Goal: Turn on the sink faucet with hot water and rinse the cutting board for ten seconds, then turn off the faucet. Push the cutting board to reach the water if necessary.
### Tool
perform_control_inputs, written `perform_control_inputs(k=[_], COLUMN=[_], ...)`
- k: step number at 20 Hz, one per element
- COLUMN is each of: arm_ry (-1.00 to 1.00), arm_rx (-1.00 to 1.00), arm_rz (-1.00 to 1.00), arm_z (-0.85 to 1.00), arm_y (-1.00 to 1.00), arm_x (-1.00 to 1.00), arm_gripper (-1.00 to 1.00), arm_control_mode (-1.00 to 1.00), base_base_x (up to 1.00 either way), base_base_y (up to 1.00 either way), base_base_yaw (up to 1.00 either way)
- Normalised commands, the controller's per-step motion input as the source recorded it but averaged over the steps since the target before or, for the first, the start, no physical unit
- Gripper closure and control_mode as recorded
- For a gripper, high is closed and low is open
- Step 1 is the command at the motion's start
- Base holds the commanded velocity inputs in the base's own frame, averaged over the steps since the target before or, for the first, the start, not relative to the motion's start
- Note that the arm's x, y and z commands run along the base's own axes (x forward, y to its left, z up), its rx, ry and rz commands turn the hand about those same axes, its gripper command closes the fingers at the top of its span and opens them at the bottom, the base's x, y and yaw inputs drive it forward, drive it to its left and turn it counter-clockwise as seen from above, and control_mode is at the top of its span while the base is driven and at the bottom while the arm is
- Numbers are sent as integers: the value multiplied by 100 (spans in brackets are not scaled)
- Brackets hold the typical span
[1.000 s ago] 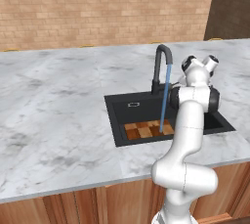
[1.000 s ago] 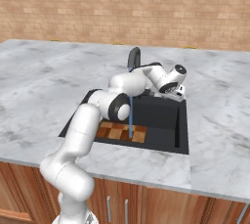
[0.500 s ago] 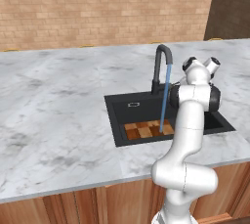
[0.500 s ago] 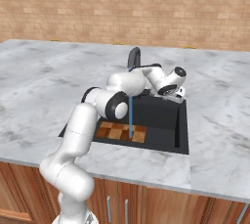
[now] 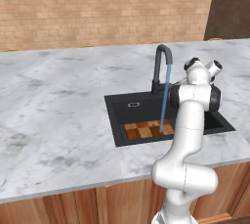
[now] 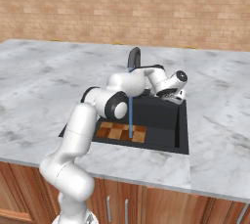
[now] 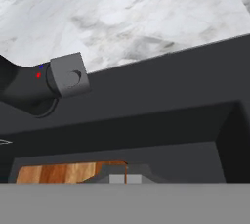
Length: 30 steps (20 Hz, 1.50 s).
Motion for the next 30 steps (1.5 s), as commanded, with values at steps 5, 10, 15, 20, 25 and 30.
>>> perform_control_inputs(k=[5,10,15,20,25,30], arm_ry=[-4,0,-2,-5,-3,-1], arm_rx=[9,7,4,4,4,2], arm_rz=[2,2,1,2,3,3], arm_z=[9,14,9,16,20,9], arm_y=[-5,-3,0,0,0,0], arm_x=[0,0,4,1,0,0], arm_gripper=[100,100,100,100,100,100], arm_control_mode=[-100,-100,-100,-100,-100,-100], base_base_x=[0,0,0,0,0,0], base_base_y=[0,0,0,0,0,0], base_base_yaw=[0,0,0,0,0,0])
